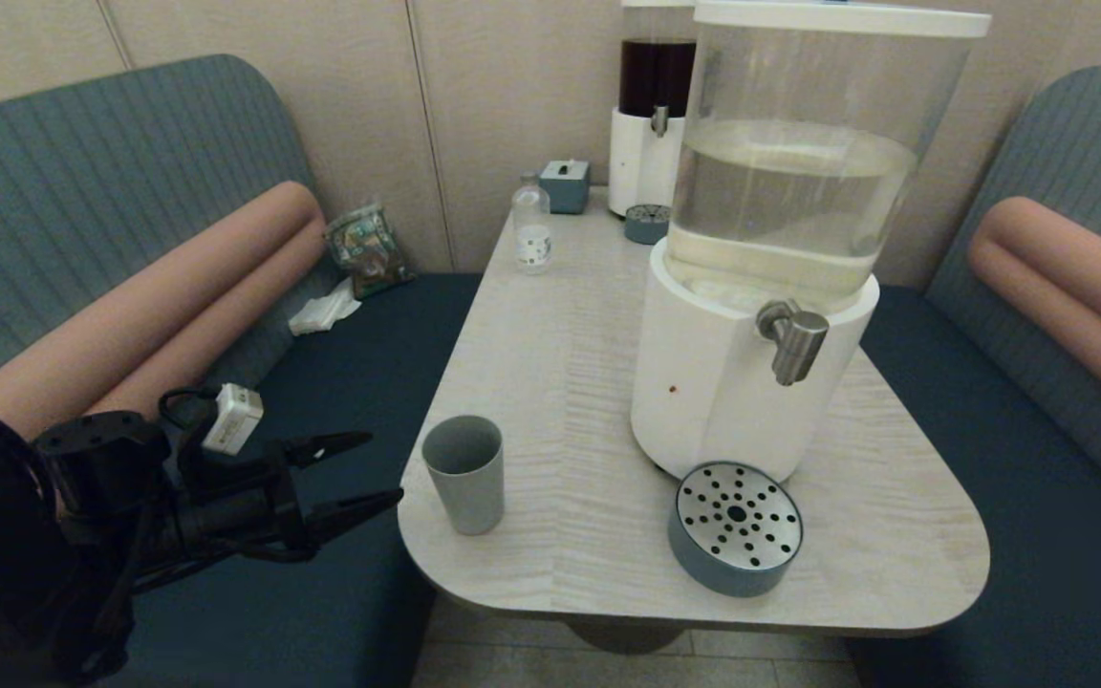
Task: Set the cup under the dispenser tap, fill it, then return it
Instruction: Pick up the cup
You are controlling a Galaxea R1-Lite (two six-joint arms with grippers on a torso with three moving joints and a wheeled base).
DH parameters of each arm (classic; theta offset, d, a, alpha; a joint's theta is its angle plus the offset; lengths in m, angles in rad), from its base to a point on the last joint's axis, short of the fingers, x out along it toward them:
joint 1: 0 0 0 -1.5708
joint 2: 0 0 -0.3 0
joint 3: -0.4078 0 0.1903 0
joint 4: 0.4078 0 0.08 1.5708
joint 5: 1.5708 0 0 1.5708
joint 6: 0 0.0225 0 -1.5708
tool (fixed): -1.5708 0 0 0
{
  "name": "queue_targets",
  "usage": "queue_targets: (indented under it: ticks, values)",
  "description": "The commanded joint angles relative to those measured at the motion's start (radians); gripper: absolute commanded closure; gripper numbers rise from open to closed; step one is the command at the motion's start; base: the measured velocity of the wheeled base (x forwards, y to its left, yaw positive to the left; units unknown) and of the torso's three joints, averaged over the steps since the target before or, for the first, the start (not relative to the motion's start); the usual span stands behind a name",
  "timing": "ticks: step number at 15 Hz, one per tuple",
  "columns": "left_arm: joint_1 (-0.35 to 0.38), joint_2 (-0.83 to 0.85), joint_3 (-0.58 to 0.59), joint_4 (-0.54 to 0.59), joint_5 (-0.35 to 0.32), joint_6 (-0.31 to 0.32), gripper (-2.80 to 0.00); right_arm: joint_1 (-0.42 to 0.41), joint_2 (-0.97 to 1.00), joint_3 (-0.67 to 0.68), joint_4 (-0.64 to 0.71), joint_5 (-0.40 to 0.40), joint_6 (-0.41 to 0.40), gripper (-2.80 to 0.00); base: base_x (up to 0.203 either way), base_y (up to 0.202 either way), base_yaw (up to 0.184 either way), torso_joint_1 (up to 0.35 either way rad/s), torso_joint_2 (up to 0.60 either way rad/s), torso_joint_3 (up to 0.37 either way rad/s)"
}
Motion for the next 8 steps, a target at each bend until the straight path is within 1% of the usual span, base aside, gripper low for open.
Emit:
queue_targets:
  ticks: [1, 2, 5, 8]
  values:
    - [-0.017, 0.061, -0.022, -0.008, -0.01, 0.001, -2.8, 0.0, 0.0, 0.0, 0.0, 0.0, -0.001, 0.0, 0.0, 0.0, 0.0, 0.0, 0.0, 0.0]
    - [-0.025, 0.068, -0.026, -0.008, -0.012, 0.001, -2.8, 0.001, 0.0, 0.0, 0.0, 0.0, -0.001, 0.0, 0.0, 0.0, 0.0, 0.0, 0.0, 0.0]
    - [-0.093, 0.087, -0.043, -0.008, -0.012, -0.002, -2.8, 0.001, 0.0, 0.0, 0.0, 0.0, -0.001, 0.0, 0.0, 0.0, 0.0, 0.0, 0.0, 0.0]
    - [-0.138, 0.109, -0.093, -0.008, -0.002, -0.012, -2.8, 0.002, 0.0, 0.0, 0.0, 0.0, -0.001, 0.0, 0.0, 0.0, 0.0, 0.0, 0.0, 0.0]
